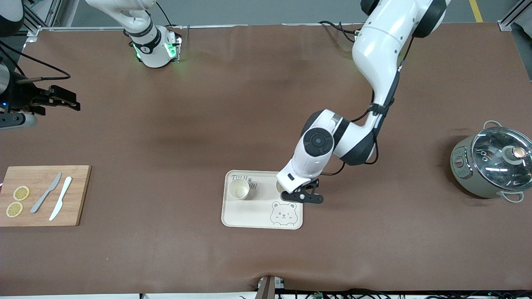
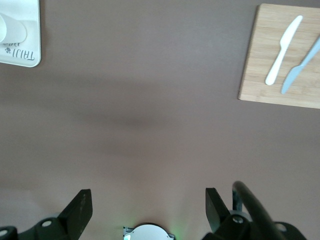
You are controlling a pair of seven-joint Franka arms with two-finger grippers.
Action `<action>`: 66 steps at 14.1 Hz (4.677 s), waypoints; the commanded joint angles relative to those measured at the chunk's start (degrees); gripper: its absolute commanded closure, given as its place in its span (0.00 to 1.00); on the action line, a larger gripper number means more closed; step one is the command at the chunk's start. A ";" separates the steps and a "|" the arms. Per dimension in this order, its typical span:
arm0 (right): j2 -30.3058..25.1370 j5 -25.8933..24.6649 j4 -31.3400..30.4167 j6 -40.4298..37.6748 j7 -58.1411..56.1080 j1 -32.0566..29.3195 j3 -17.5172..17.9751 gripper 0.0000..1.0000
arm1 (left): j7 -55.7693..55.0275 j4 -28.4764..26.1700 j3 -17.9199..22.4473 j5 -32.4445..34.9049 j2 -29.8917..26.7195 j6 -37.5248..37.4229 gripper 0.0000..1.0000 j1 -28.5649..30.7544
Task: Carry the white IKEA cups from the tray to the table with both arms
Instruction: 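Lift the cup off the tray while the right gripper reaches the tray, then lower the cup onto the table while the right gripper grasps the other cup, then open the left gripper to release the cup on the table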
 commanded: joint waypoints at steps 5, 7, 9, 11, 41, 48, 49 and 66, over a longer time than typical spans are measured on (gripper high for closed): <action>8.50 1.85 1.34 4.05 0.07 1.50 0.52 0.00 | 13.49 -32.70 -12.08 -0.98 -23.19 8.10 1.00 18.79; 9.82 4.38 1.34 4.95 0.07 1.59 0.52 0.00 | 16.22 -39.48 -15.96 -0.98 -26.71 12.06 1.00 24.33; 11.31 7.90 1.34 7.13 0.86 1.67 0.43 0.00 | 18.16 -45.80 -18.42 -0.89 -29.44 16.54 1.00 28.12; 13.68 8.71 1.43 10.29 6.54 2.37 0.43 0.00 | 19.83 -52.40 -19.31 -0.89 -31.55 22.68 1.00 30.15; 41.82 7.57 15.40 36.68 57.29 26.98 0.08 0.00 | 34.08 -74.49 -19.58 -0.80 -34.64 42.23 1.00 40.35; 44.28 7.57 15.75 40.28 61.95 28.48 0.08 0.12 | 34.25 -74.05 -19.58 -0.80 -33.59 42.49 1.00 40.35; 44.45 7.57 15.75 40.28 61.95 28.48 0.08 0.34 | 34.25 -73.96 -19.67 -0.80 -33.58 42.49 0.78 40.35; 46.12 8.09 17.51 40.89 63.97 28.83 0.43 1.00 | 35.92 -72.03 -20.28 -1.15 -44.30 25.90 0.17 42.11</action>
